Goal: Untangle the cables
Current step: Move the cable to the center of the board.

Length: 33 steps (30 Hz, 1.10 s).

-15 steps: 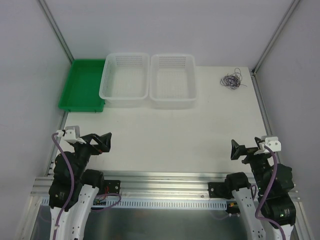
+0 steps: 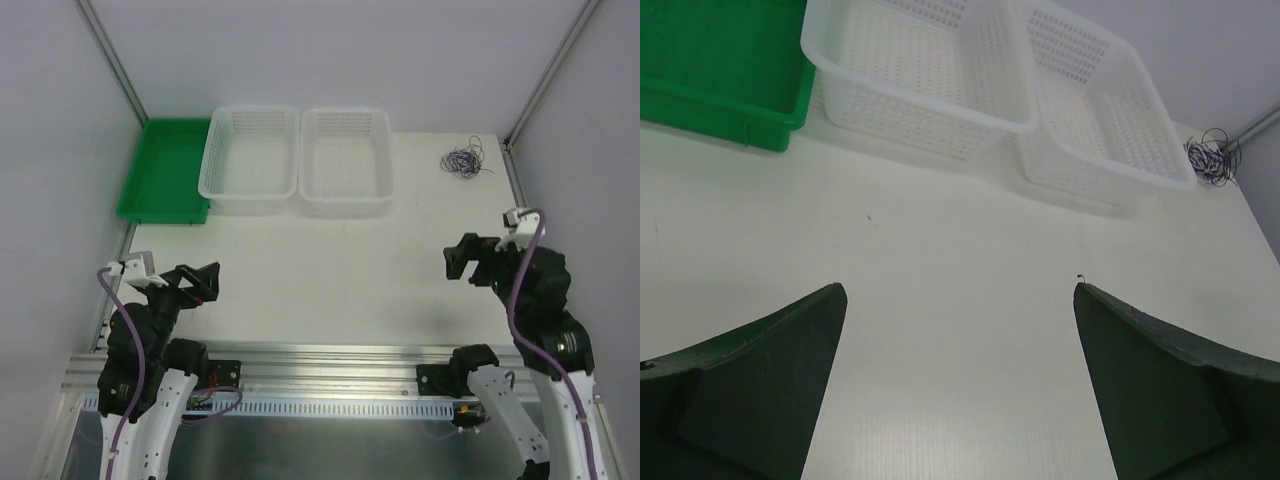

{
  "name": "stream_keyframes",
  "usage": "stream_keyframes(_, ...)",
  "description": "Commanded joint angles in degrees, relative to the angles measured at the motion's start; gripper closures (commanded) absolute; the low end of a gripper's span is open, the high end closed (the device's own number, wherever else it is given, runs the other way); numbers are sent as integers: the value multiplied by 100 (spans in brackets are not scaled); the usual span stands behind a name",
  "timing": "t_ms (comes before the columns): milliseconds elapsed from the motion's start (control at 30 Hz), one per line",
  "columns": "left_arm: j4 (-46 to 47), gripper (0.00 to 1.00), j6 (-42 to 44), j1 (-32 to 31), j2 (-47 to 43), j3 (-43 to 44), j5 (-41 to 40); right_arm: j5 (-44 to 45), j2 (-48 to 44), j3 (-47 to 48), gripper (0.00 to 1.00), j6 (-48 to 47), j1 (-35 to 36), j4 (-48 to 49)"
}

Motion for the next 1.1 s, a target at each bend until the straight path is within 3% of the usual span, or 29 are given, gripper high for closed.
stream_keyframes(0,293,1,43,-35,192,142,137,349,1250,584,3,794,-21,288)
stream_keyframes(233,302,1,201,-26,941,98,533,1421,3957,1523,3,1120,-266,1211)
stream_keyframes(367,320,1,281,-35,968,98,516,921,5599,2009,3,1568,-951,1878)
stream_keyframes(700,346,1,246,-17,1197,90,604,78,8272,3151,3,2640,-1981,3609)
stream_keyframes(1067,346,1,211,79,1469,72,639,-696,10278,4338,3,3414,-2385,4973)
